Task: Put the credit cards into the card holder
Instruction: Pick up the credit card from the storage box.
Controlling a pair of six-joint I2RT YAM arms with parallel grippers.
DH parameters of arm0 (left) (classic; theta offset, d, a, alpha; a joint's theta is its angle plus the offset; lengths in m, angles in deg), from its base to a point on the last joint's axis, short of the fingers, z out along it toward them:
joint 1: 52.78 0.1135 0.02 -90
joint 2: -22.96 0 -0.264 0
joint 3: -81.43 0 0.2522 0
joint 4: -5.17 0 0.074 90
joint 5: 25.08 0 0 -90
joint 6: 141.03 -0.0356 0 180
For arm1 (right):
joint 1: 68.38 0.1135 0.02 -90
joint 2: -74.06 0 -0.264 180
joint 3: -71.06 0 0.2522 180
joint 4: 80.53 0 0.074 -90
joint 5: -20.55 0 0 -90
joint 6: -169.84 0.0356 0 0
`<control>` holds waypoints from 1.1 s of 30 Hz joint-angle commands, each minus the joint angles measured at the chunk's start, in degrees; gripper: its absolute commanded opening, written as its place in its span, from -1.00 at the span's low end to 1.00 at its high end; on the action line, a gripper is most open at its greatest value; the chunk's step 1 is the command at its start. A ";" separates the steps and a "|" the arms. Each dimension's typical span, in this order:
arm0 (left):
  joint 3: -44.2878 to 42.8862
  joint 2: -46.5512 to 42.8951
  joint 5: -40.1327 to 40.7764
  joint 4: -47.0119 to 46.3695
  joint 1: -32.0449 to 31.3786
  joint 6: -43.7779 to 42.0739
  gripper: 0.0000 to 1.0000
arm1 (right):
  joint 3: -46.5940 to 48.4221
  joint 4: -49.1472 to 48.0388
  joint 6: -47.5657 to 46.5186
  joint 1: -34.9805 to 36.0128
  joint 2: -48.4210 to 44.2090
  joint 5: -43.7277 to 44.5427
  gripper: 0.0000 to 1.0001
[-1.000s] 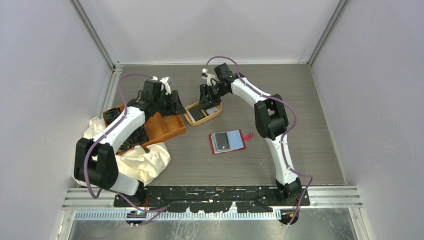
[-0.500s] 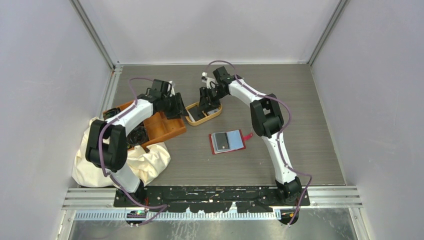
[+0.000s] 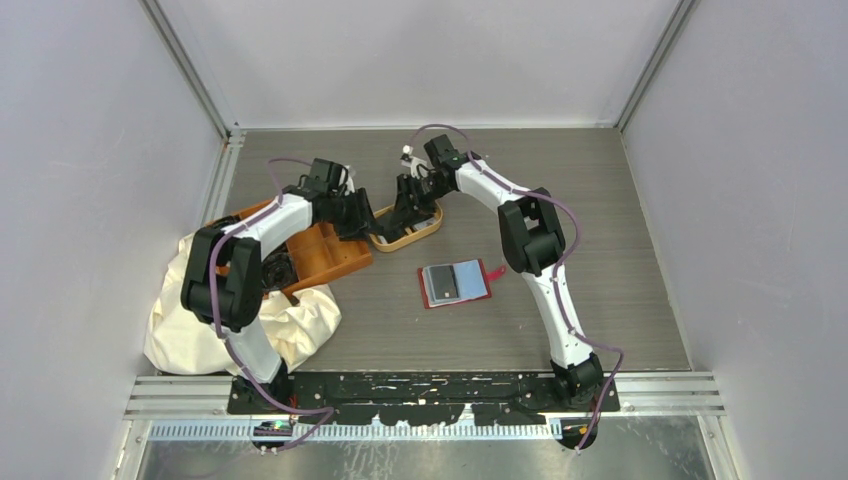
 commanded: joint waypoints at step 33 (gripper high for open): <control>-5.06 -6.60 7.98 5.40 0.48 -4.08 -0.15 | 0.95 -7.89 10.46 1.36 2.03 -9.10 -0.19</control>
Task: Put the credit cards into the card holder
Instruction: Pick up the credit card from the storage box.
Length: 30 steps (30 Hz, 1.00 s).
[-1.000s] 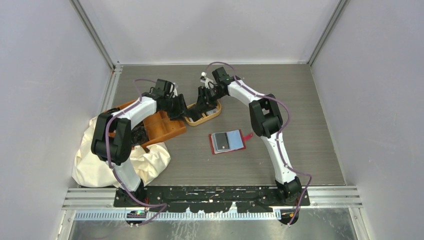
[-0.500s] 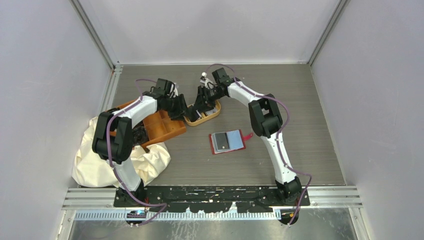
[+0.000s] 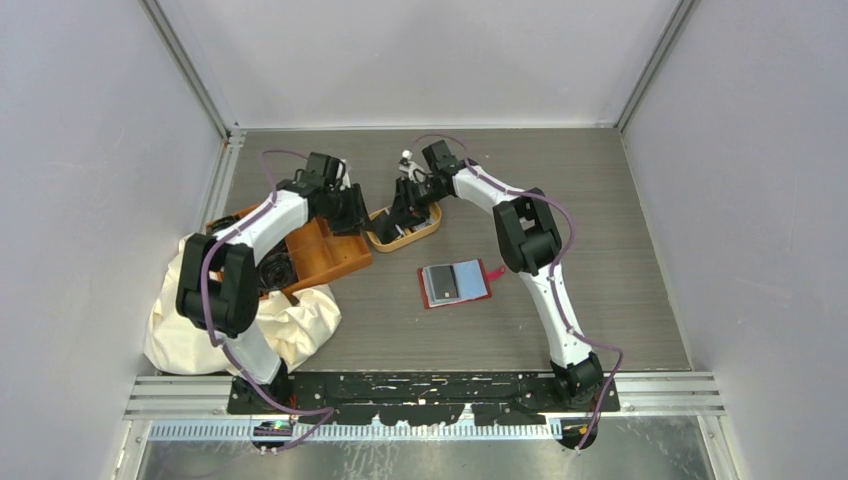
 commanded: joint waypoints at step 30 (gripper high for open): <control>-2.35 -8.03 2.73 0.78 1.84 -3.01 -0.14 | 8.16 7.88 -5.68 0.03 -1.14 -0.81 -0.31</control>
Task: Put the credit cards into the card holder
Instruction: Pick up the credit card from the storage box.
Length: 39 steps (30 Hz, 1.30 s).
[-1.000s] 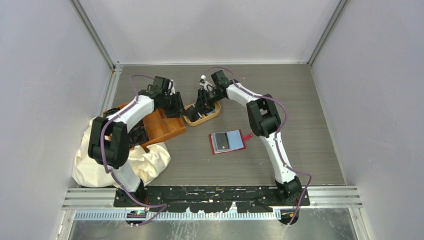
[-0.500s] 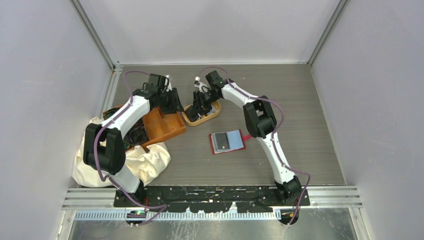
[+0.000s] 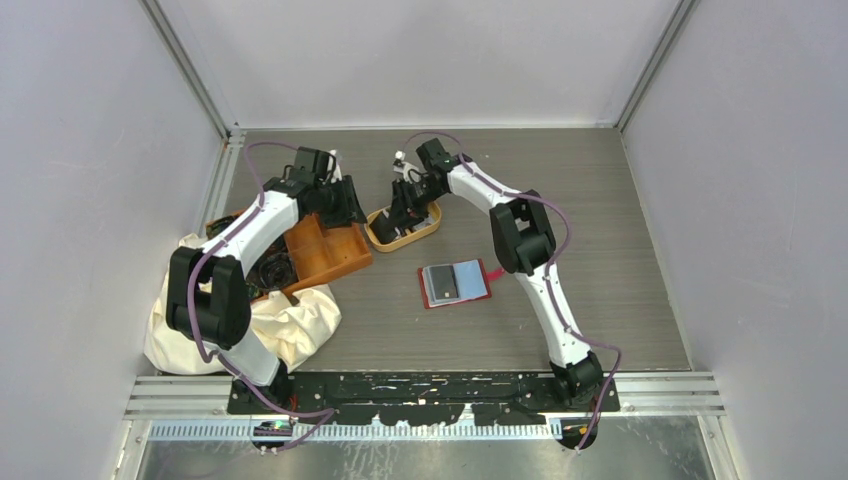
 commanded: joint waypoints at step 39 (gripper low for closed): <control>-2.10 -1.59 -3.02 -0.55 0.83 -0.56 -0.14 | -2.50 -4.09 3.75 -5.09 -4.88 -3.99 -0.53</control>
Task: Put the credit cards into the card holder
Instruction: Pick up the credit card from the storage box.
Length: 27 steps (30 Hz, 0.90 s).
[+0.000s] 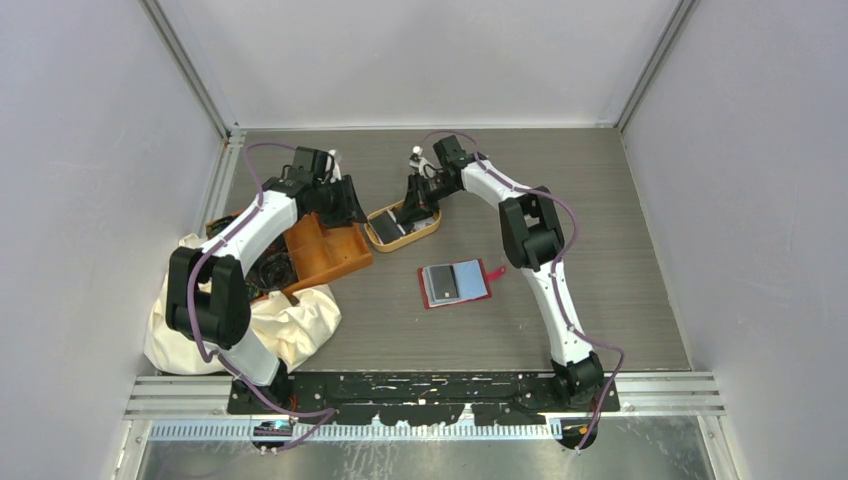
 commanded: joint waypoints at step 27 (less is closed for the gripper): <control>-2.19 -1.67 -2.10 -0.57 0.48 -0.69 -0.14 | -1.53 -0.55 -0.20 -1.22 -5.99 -1.42 -0.30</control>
